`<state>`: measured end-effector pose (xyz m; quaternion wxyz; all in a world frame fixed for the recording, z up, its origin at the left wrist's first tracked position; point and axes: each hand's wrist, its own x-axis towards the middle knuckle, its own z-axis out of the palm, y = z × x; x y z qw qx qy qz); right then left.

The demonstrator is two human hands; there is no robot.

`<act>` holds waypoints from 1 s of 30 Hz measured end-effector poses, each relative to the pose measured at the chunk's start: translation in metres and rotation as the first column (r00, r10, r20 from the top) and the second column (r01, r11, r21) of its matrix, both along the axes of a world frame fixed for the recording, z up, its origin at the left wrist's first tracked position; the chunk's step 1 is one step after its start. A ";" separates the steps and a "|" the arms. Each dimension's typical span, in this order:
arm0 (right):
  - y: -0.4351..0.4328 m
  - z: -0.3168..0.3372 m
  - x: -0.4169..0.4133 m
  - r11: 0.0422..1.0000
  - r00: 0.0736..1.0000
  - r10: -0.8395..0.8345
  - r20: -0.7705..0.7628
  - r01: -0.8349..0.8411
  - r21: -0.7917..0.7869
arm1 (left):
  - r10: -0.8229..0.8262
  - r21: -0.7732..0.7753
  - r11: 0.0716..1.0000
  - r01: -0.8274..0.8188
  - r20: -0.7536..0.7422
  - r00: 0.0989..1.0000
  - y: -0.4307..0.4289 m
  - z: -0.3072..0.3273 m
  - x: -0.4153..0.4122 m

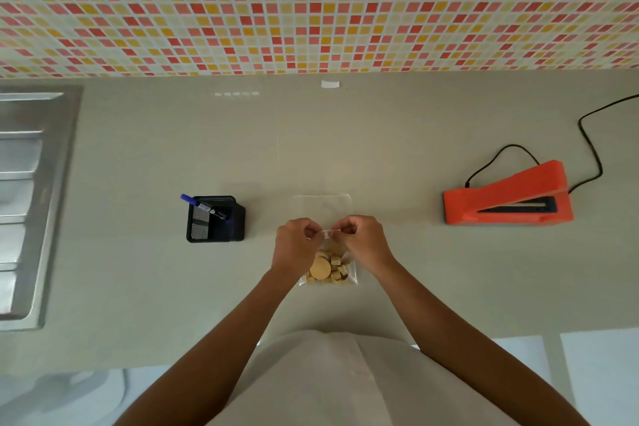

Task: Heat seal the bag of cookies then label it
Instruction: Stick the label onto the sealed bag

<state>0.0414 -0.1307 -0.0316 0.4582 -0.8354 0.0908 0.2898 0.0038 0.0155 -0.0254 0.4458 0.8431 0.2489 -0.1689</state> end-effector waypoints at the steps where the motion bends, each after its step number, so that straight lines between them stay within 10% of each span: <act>1: 0.001 -0.001 0.001 1.000 1.000 0.000 -0.002 0.000 -0.003 | 0.007 0.019 1.000 -0.007 -0.004 1.000 -0.001 0.000 0.001; 30: 0.009 -0.018 0.009 0.987 0.996 0.083 0.045 -0.076 -0.145 | 0.055 0.150 0.988 -0.043 -0.072 0.996 -0.009 -0.011 0.011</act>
